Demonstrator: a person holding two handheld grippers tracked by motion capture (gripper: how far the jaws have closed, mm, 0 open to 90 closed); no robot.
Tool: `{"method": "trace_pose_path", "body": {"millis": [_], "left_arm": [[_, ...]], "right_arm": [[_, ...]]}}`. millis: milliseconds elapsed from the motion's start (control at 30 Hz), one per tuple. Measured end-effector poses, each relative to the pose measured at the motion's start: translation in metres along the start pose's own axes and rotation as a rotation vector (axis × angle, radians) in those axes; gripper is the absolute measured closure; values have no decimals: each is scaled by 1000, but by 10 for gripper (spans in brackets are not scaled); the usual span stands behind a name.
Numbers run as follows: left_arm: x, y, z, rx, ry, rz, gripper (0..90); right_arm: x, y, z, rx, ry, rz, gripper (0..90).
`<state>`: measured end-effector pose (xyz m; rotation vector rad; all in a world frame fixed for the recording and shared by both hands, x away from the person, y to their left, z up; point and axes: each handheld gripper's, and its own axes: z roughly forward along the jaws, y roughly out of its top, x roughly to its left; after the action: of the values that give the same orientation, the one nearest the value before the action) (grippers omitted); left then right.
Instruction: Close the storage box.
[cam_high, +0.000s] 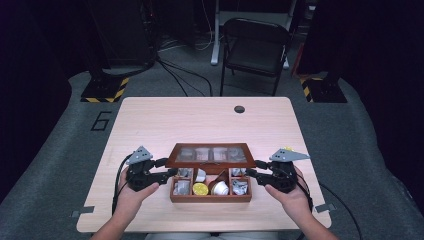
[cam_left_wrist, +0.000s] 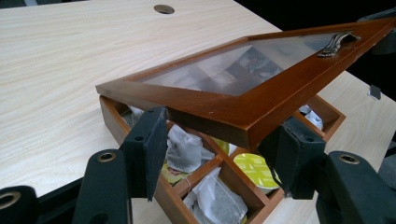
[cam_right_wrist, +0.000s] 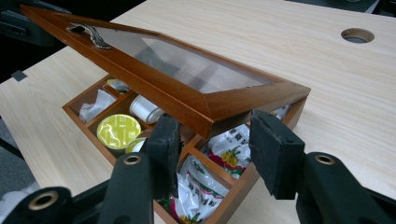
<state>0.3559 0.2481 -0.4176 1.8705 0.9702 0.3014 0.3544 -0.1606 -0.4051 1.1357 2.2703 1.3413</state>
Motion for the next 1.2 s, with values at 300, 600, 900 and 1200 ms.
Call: {"method": "trace_pose_path", "body": {"millis": [300, 600, 900, 1200], "left_arm": [[-4, -18, 3, 15, -2, -13, 416], [-6, -29, 5, 21, -4, -13, 416], [-7, -40, 9, 31, 5, 6, 416], [-7, -51, 10, 48, -6, 1, 418]], "right_arm": [[3, -19, 4, 12, 5, 9, 535], [6, -30, 7, 15, -6, -5, 534], [7, -41, 11, 24, 9, 7, 534], [11, -50, 16, 47, 7, -19, 534]]}}
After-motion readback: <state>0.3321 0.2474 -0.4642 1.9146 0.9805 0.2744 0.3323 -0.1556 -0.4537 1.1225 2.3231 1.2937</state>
